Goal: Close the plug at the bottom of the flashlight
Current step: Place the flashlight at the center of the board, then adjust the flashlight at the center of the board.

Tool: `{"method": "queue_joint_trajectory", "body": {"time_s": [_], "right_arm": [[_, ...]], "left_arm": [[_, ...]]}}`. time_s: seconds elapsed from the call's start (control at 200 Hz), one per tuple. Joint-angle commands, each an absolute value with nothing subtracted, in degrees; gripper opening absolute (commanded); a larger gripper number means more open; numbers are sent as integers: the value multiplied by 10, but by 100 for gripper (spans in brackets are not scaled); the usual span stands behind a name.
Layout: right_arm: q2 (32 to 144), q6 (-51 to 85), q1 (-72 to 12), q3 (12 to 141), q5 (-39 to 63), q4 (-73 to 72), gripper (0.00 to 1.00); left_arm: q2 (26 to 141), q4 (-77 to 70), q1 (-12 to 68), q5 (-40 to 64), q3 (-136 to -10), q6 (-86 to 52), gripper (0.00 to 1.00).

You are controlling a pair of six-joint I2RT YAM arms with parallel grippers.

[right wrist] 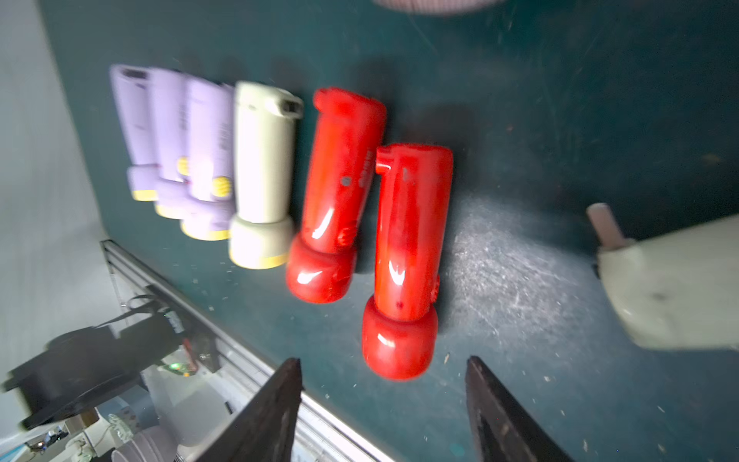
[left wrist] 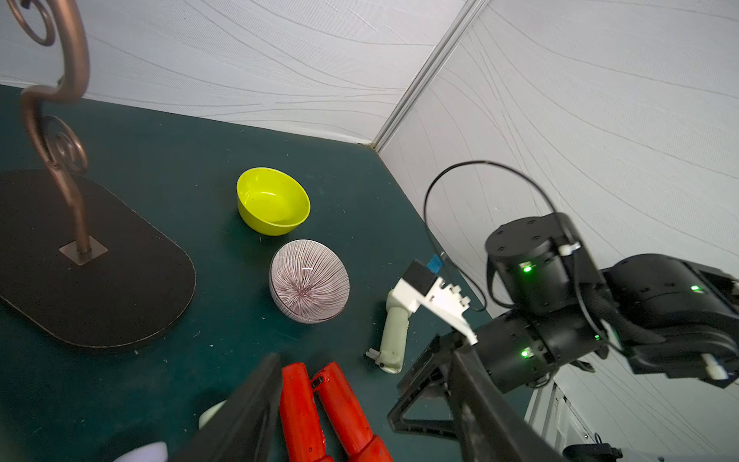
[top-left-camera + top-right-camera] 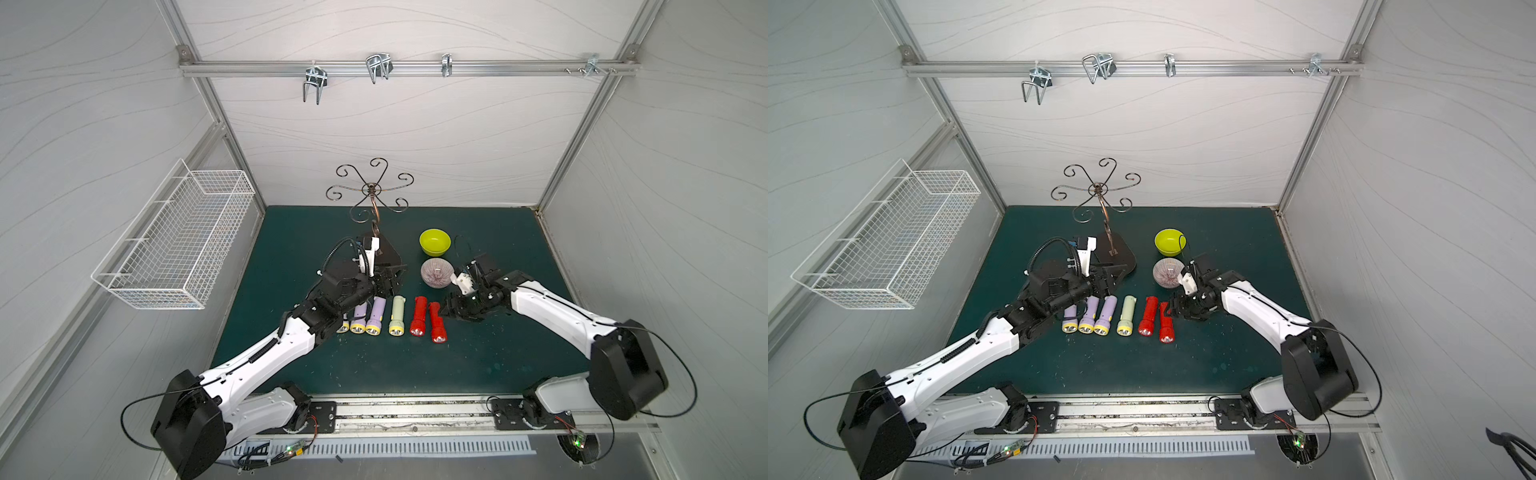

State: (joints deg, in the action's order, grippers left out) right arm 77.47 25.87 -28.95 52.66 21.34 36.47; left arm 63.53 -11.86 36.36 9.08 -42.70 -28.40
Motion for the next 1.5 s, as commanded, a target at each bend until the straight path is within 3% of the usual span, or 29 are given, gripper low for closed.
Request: {"method": "queue_joint_trajectory", "body": {"time_s": [0.0, 0.16, 0.33, 0.51, 0.946, 1.241, 1.491], "right_arm": [[731, 239, -254, 535, 217, 422, 66], [672, 230, -170, 508, 223, 428, 57], [629, 264, -89, 452, 245, 386, 21], [628, 276, -77, 429, 206, 349, 1], [691, 301, -76, 426, 129, 252, 0], [853, 286, -77, 512, 111, 222, 0], [920, 273, -79, 537, 102, 208, 0]], "left_arm": [[643, -144, 360, 109, -436, -291, 69], [676, -153, 368, 162, -452, -305, 65], [735, -123, 428, 185, -494, -262, 65], [789, -121, 479, 209, -521, -239, 62], [913, -66, 521, 261, -614, -211, 58], [1006, 27, 582, 251, -712, -168, 52], [1078, -1, 590, 289, -743, -191, 51]]}}
